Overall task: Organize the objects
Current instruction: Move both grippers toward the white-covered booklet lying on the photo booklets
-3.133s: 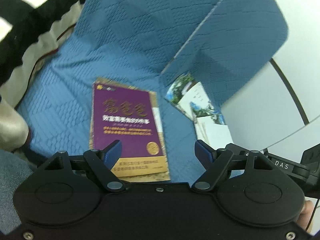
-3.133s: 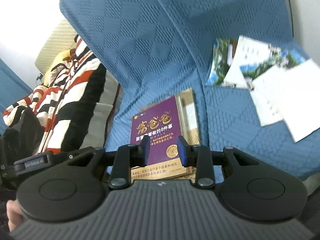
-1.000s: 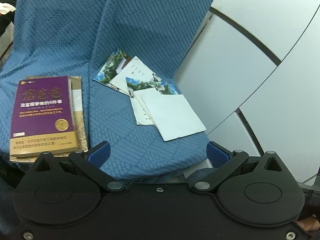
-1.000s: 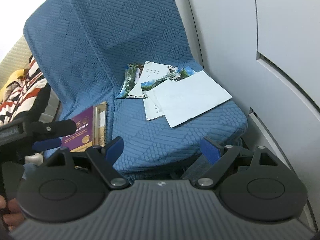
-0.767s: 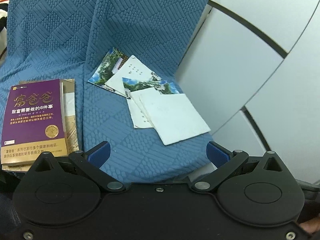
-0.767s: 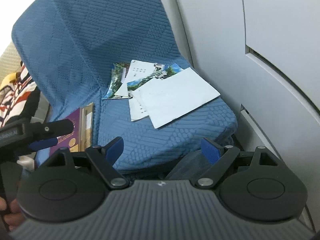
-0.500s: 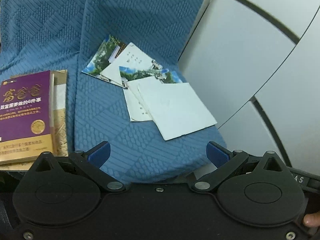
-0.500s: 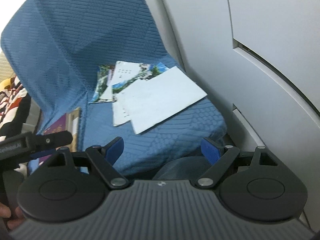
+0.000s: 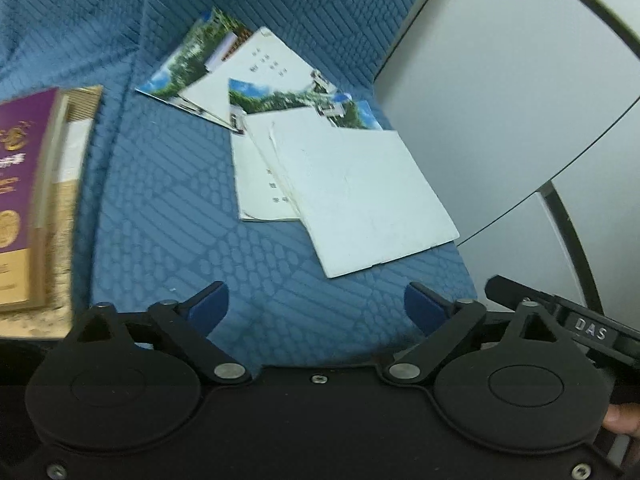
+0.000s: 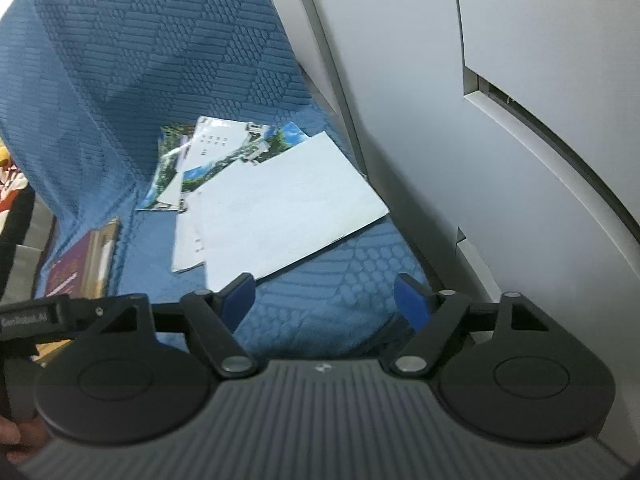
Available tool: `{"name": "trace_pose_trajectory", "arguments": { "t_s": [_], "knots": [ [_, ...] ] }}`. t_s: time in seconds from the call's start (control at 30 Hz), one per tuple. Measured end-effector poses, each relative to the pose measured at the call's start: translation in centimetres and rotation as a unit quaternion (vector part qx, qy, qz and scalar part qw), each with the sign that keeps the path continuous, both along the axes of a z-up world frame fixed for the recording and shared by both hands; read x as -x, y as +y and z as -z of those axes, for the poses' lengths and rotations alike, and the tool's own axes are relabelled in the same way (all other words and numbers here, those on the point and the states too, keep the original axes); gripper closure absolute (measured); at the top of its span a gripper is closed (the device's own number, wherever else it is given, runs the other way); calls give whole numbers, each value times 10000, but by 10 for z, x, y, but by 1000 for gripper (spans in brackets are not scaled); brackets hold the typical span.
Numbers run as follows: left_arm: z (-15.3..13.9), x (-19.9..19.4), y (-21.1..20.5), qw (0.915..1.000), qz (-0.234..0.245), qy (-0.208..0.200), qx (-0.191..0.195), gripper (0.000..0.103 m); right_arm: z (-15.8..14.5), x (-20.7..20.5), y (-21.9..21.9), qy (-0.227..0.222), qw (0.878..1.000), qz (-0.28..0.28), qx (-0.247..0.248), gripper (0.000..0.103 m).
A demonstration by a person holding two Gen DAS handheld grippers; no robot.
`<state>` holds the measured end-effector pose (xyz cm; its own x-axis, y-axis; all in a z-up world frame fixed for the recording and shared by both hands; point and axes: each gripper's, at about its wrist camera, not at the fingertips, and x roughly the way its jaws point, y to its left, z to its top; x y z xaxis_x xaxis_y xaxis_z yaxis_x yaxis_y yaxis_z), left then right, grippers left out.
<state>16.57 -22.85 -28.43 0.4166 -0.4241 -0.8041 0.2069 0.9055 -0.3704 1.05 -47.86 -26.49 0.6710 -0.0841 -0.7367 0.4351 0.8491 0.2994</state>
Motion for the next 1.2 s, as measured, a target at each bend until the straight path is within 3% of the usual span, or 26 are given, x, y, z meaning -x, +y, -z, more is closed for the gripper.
{"name": "trace_pose_trajectory", "arguments": {
  "t_s": [0.43,0.67,0.83,1.2],
  "knots": [
    [45,-43,-28,9980,27,512,358,46,40,-62,-44,203,9994,-43,268,39],
    [51,-55,-30,9966,4,568,600,48,57,-92,-57,231,9993,-18,309,40],
    [52,-62,-33,9948,44,672,763,51,66,-106,-60,282,9996,-50,84,40],
    [41,-63,-14,9927,-11,722,962,51,52,-92,-50,340,9991,-191,-163,38]
  ]
}}
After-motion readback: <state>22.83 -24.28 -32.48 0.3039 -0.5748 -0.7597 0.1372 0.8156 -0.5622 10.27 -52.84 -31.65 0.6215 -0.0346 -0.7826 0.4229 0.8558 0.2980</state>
